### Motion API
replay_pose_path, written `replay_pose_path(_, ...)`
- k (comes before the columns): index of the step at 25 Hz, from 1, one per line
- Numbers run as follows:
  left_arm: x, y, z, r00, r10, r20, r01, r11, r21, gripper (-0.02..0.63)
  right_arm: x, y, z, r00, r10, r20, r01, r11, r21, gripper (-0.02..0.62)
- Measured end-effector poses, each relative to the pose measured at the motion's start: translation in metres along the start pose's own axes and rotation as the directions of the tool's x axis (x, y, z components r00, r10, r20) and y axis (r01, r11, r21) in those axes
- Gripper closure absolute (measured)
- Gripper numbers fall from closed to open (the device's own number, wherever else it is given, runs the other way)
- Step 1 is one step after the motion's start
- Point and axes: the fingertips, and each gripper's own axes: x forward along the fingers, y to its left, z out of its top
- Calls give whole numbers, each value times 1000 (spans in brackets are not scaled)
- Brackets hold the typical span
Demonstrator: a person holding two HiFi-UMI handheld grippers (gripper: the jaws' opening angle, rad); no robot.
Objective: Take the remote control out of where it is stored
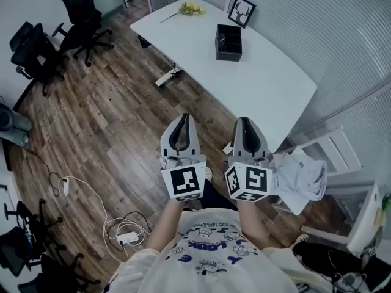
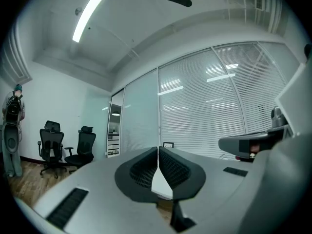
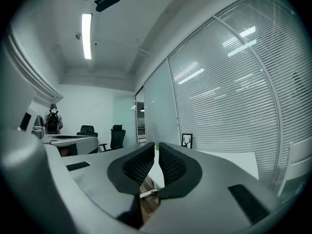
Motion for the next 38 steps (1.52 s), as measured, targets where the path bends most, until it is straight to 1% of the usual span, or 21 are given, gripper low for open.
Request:
replay_pose_path(3,40,-3,4,1000,0,13,0,1000,-2,586,40,-15,5,1000,14,-5,-14,1000,-2,546)
replay_pose_path(11,137,-8,1,1000,29,-10,-29,999,-19,586,128,-50,5,998,58,-37,-58,998,1,546)
replay_pose_path(15,168,-14,-7,999,27,-37,-28,999,-22,586,158,-64,2,996,69,-51,-69,998,13,546)
replay_pose_path(20,194,-14,-18,997,27,-74,-29,999,-29,586,185,-74,-7,995,70,-71,-68,997,33,546)
replay_pose_path(28,240,-14,-28,997,-24,-70,21,998,-51,586,224,-90,-15,996,45,-82,-42,998,44,546)
replay_pose_path(32,270,-12,-42,994,-54,-99,45,995,-89,586,247,-100,-18,996,10,-86,-7,999,44,547)
replay_pose_path(38,325,-12,-53,987,-107,-117,94,990,-108,584,292,-118,-23,994,-45,-97,50,997,50,546)
